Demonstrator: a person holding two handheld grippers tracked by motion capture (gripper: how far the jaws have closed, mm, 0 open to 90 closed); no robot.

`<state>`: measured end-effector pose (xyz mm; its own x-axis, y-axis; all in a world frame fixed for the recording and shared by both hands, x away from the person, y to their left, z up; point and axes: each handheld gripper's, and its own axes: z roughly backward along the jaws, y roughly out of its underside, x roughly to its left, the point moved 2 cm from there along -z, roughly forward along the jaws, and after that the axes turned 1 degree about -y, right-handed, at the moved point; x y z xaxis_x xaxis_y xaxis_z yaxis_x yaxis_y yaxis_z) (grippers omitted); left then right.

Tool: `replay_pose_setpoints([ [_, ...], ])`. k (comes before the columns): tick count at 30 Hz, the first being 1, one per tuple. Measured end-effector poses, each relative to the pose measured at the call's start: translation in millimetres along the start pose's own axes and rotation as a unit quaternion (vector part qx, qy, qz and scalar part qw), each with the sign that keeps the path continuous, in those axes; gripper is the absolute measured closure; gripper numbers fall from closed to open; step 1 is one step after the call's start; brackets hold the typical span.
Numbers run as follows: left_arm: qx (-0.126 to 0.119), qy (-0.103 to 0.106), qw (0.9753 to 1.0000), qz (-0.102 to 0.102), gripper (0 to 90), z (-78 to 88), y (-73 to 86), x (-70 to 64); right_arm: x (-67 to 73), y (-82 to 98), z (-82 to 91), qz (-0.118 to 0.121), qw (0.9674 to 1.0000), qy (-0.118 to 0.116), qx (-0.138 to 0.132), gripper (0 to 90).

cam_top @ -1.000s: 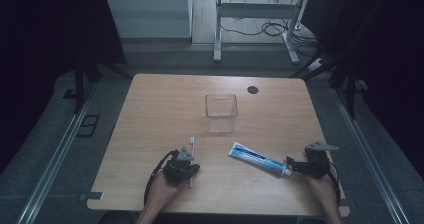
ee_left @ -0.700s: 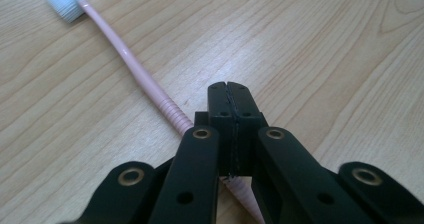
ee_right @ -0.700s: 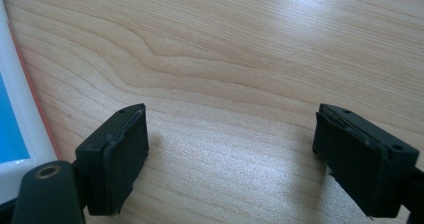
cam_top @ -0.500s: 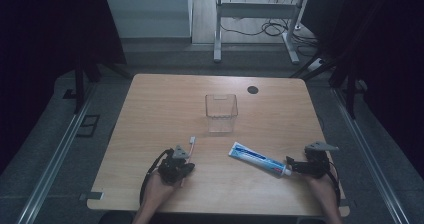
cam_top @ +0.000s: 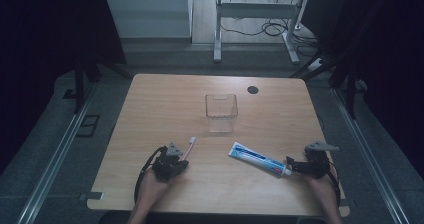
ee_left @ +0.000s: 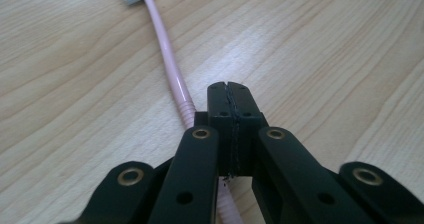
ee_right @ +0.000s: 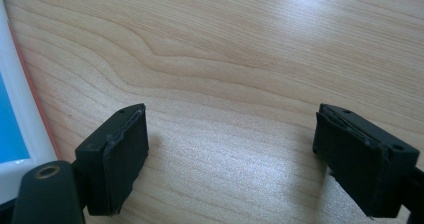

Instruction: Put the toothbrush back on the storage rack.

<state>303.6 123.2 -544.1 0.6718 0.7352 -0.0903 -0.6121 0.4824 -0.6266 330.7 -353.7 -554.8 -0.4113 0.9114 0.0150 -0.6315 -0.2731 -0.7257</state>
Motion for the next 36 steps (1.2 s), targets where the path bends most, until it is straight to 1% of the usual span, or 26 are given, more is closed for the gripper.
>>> replay_pose_setpoints([
  [3,0.001,-0.007,1.0,0.001,89.3,1.8,1.0,5.1,0.1,0.0,0.0,-0.001,1.0,0.001,0.0,14.3],
  [4,0.001,-0.007,1.0,0.007,89.3,2.0,1.6,6.4,0.0,0.0,0.0,0.0,1.0,0.0,0.0,14.3],
  [5,0.002,-0.007,1.0,0.007,89.3,2.0,2.2,7.8,0.0,0.0,0.0,-0.001,1.0,0.001,0.0,14.3],
  [6,0.001,-0.005,0.9999,0.011,89.3,2.0,2.7,8.0,0.0,0.0,0.0,0.0,1.0,0.0,0.0,14.3],
  [8,0.001,-0.001,0.9999,0.011,89.3,2.3,2.6,8.2,0.1,0.0,0.0,0.0,1.0,0.0,0.0,14.2],
  [12,-0.006,0.003,1.0,0.007,88.8,4.9,0.3,6.9,0.0,0.0,0.0,0.0,1.0,0.0,0.0,14.3],
  [18,-0.01,0.008,0.9999,0.012,83.6,8.5,-1.9,7.5,0.1,0.0,0.0,-0.001,1.0,0.0,0.0,14.2],
  [22,-0.011,0.006,0.9998,0.013,81.5,12.3,-4.2,8.4,0.0,0.0,0.0,0.0,1.0,0.0,0.0,14.3],
  [25,-0.007,0.0,0.9998,0.016,78.8,14.1,-5.8,9.9,0.0,0.0,0.0,0.0,1.0,0.0,0.0,14.2],
  [30,0.004,-0.002,0.9997,0.024,75.2,14.0,-9.1,15.4,0.2,0.0,0.0,-0.001,1.0,0.0,0.0,14.2],
  [34,0.017,-0.004,0.9996,0.023,73.3,11.9,-14.0,20.1,0.7,-0.2,-0.4,-0.002,1.0,0.002,0.0,14.0],
  [35,0.022,-0.005,0.9994,0.027,73.0,11.6,-15.3,20.9,0.8,-0.2,-0.3,-0.002,1.0,0.002,0.0,13.9],
  [36,0.025,-0.004,0.9993,0.027,72.7,11.1,-16.8,22.0,0.8,-0.2,-0.4,-0.002,1.0,0.002,0.0,13.9],
])
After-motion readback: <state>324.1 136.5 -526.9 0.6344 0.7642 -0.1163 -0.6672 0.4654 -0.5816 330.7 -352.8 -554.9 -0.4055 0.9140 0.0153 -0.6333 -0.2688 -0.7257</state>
